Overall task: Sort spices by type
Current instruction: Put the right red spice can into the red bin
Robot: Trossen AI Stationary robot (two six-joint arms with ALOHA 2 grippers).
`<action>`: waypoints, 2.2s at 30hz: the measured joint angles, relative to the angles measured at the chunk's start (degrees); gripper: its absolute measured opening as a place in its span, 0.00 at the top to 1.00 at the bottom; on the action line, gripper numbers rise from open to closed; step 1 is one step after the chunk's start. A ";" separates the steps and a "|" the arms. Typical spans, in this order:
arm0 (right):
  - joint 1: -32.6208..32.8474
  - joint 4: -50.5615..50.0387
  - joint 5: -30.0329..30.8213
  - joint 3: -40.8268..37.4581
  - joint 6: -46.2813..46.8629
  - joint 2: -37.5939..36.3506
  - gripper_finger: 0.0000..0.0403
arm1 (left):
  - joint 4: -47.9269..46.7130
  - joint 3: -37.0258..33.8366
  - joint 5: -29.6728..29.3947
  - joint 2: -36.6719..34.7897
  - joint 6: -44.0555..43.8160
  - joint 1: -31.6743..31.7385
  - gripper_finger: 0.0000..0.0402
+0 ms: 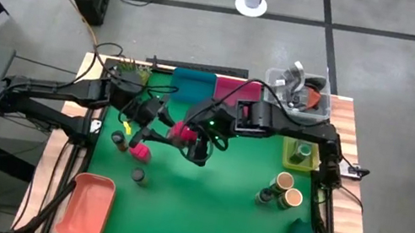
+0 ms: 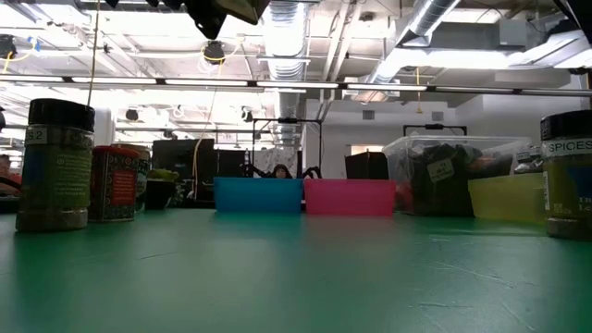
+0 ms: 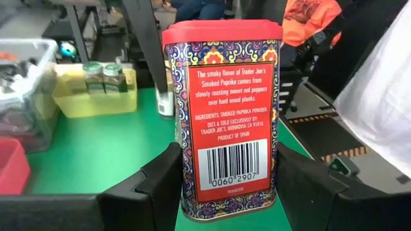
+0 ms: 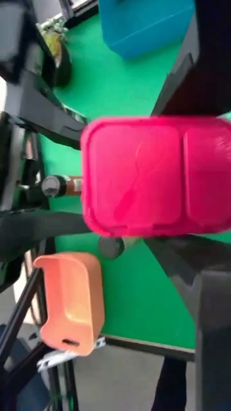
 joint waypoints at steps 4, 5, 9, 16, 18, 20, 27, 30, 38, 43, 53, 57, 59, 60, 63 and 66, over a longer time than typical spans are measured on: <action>-0.07 -0.42 0.13 -0.02 -0.39 0.20 0.41 | 0.23 0.02 -3.35 -0.04 -0.82 -0.06 0.46; -0.07 -0.75 0.24 -0.02 -0.16 0.19 0.41 | 0.08 0.02 -4.70 -0.04 -0.93 -0.07 0.45; -0.11 -1.01 0.54 -0.02 0.30 0.21 0.41 | -0.08 0.00 -6.22 -0.04 -0.34 -0.02 0.35; -0.62 -3.42 0.43 -0.02 1.71 0.16 0.40 | -2.28 0.00 -9.94 -0.36 -2.82 0.04 0.19; -1.15 -5.79 -0.01 -0.02 2.46 0.14 0.40 | -4.48 0.00 -13.40 -1.54 -3.98 0.00 0.18; -1.22 -8.39 -0.04 -0.02 3.67 0.12 0.40 | -5.38 0.00 -16.57 -3.19 -5.53 0.07 0.18; -4.36 -17.27 2.27 -0.02 8.99 0.04 0.40 | -11.87 0.00 -26.74 -9.98 -9.93 0.07 0.20; -6.40 -20.31 4.86 -0.02 12.95 0.04 0.40 | -13.66 0.00 -30.40 -13.09 -11.20 0.07 0.20; -14.01 -21.74 12.83 0.00 22.53 0.01 0.39 | -14.28 0.00 -35.92 -18.27 -14.53 0.07 0.20; -20.26 -22.17 14.43 0.02 29.98 0.86 0.39 | -17.85 0.00 -35.85 -18.68 -18.17 0.04 0.20; -26.34 -16.70 14.12 -4.24 33.91 6.98 0.39 | -19.03 0.00 -36.93 -18.71 -18.39 -0.04 0.20; -27.76 -15.43 14.30 -4.31 34.83 10.44 0.39 | -19.27 0.00 -37.42 -18.71 -18.39 -0.15 0.20; -28.25 -14.88 14.40 -4.30 35.30 12.33 0.39 | -19.41 0.00 -37.44 -18.68 -18.52 -0.20 0.20; -28.47 -14.84 14.38 -4.28 35.78 13.21 0.39 | -19.35 0.00 -37.48 -18.68 -18.54 -0.20 0.20; -29.00 -14.50 14.38 -4.31 37.22 15.79 0.39 | -19.39 0.00 -37.49 -18.71 -18.65 -0.20 0.20; -29.68 -13.53 14.38 -4.31 38.69 17.52 0.39 | -19.88 0.00 -37.49 -18.69 -18.67 -0.20 0.20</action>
